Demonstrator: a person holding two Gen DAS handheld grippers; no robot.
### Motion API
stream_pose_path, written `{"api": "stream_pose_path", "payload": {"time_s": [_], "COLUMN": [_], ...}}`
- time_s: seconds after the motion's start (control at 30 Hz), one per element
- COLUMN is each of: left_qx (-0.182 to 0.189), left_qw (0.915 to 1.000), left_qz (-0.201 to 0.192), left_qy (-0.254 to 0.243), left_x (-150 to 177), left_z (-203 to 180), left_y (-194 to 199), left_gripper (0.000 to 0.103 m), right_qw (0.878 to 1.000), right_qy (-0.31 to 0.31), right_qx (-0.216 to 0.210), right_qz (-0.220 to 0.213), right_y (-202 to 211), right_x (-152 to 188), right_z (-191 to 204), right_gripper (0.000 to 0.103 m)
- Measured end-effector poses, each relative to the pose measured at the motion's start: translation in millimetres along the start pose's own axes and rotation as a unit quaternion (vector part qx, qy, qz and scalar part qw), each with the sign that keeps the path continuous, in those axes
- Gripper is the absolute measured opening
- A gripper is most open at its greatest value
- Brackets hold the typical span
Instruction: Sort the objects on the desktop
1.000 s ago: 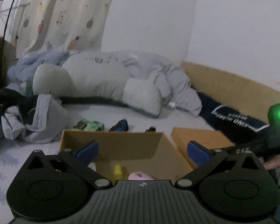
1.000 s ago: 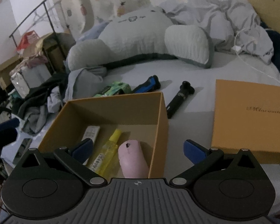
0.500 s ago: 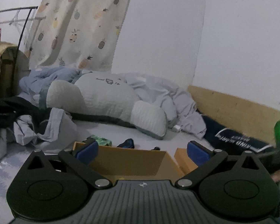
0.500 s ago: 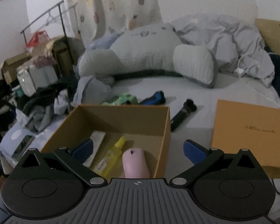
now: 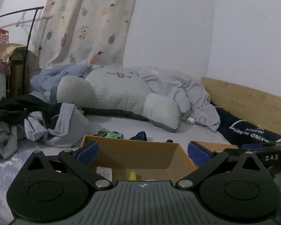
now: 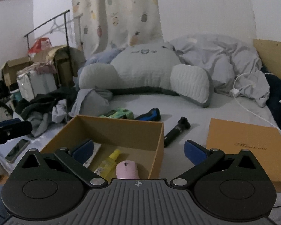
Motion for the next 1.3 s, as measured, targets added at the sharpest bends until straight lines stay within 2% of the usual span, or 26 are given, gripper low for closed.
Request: {"api": "stream_pose_path", "payload": {"time_s": [0.77, 1.3], "left_qx": [0.001, -0.003], "left_qw": [0.9997, 0.9990], "left_qz": [0.026, 0.043], "left_qy": [-0.001, 0.015], "left_x": [4, 6], "left_z": [2, 8], "left_y": [-3, -10], "left_gripper": [0.103, 0.103], "right_qw": [0.999, 0.999], "right_qy": [-0.024, -0.032], "right_qx": [0.004, -0.019], "right_qz": [0.028, 0.040], "right_y": [-15, -24], "right_x": [9, 10], "right_z": [1, 4], "right_gripper": [0.103, 0.103]}}
Point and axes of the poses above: each gripper's, at about its wrist camera, not at the fingertips, and y roughly against the way its jaws point, z to its left, x to its underside, the point moved 2 cm from there along -y, roughly the way its jaws point, and after that the axes turned 15 degrees about z, right-handed, at the moved point
